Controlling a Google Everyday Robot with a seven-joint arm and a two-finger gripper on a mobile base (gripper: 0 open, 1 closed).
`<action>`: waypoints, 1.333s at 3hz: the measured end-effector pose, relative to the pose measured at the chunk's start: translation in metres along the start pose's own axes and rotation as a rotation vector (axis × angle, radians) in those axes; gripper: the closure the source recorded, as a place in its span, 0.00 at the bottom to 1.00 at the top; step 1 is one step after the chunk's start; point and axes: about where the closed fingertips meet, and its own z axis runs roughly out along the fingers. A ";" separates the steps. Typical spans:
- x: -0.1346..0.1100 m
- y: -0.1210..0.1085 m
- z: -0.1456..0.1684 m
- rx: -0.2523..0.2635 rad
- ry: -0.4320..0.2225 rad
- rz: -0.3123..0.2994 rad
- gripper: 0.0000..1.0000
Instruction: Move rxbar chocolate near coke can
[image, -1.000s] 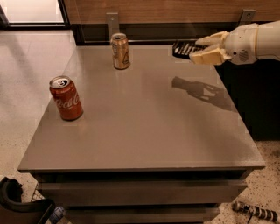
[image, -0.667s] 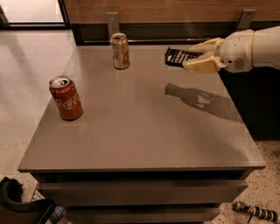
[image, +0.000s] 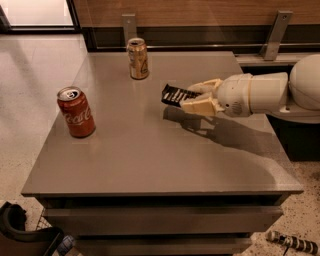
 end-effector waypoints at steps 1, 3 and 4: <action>0.005 0.019 0.023 -0.027 -0.044 0.069 1.00; -0.004 0.109 0.061 -0.158 -0.019 0.106 1.00; -0.005 0.146 0.073 -0.162 0.006 0.053 1.00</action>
Offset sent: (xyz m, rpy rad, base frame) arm -0.0551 0.1004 -0.0308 0.1052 0.1771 0.1108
